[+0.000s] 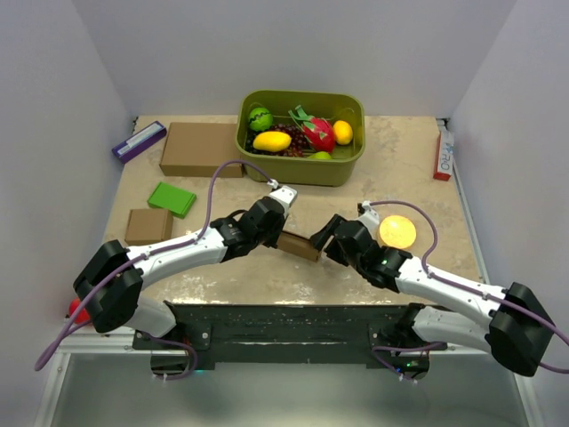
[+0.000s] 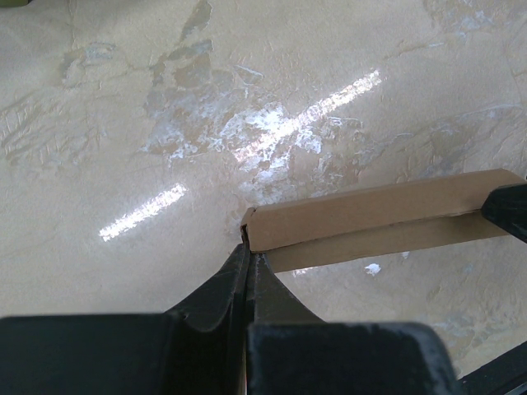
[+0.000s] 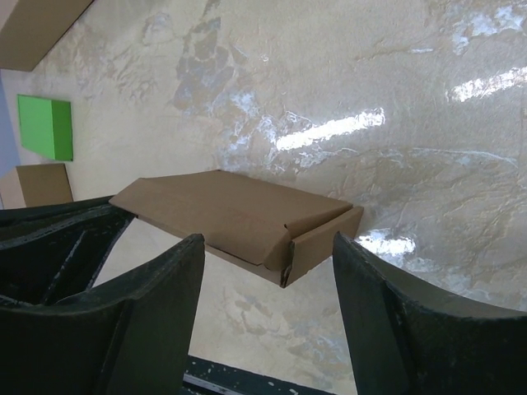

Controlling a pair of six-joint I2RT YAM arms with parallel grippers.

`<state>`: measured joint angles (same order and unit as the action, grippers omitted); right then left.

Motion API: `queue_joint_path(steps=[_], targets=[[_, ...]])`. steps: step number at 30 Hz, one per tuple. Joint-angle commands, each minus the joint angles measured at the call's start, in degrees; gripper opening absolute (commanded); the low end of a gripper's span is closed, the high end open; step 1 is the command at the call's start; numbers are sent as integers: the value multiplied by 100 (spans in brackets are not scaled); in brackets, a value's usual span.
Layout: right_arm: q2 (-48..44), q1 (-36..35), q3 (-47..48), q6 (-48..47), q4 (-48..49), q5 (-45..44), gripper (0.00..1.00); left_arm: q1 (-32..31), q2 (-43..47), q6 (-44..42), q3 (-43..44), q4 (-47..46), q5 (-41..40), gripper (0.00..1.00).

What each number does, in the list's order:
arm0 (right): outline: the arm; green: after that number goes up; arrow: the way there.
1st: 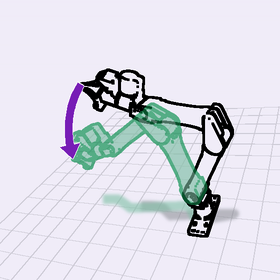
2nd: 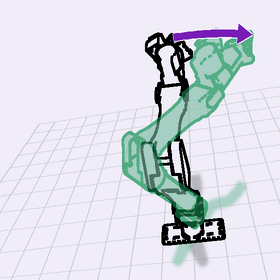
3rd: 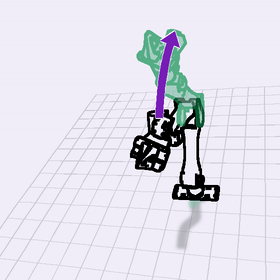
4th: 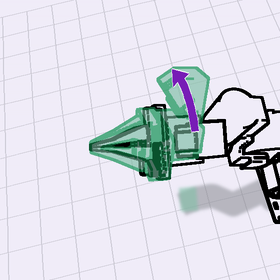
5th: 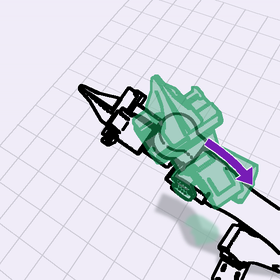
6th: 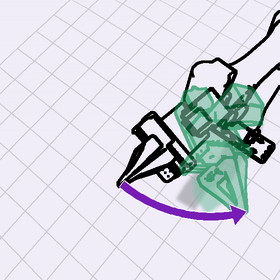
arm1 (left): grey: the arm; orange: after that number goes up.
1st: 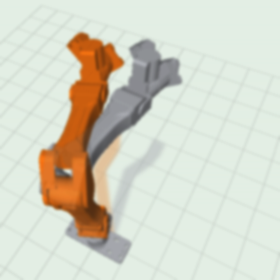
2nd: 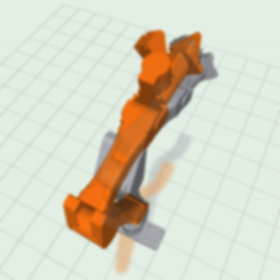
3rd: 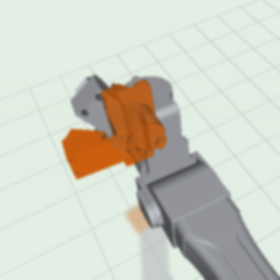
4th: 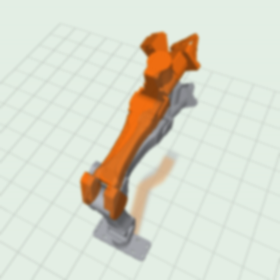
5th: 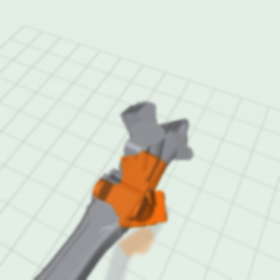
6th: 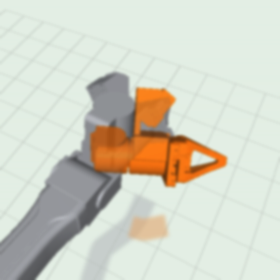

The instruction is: Fold the paper box

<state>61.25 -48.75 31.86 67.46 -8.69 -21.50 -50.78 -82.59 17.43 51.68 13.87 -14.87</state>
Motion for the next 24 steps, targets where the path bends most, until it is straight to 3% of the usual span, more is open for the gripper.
queue_joint_path(steps=[1,12,24], targets=[[18,15,-92,162,298,-144,66,-63,-38,120,-70,415,310,0],[141,15,-197,215,447,-101,61,-63,-12,129,-97,397,318,0],[203,15,-549,443,815,102,43,-63,111,182,-97,389,318,0]])
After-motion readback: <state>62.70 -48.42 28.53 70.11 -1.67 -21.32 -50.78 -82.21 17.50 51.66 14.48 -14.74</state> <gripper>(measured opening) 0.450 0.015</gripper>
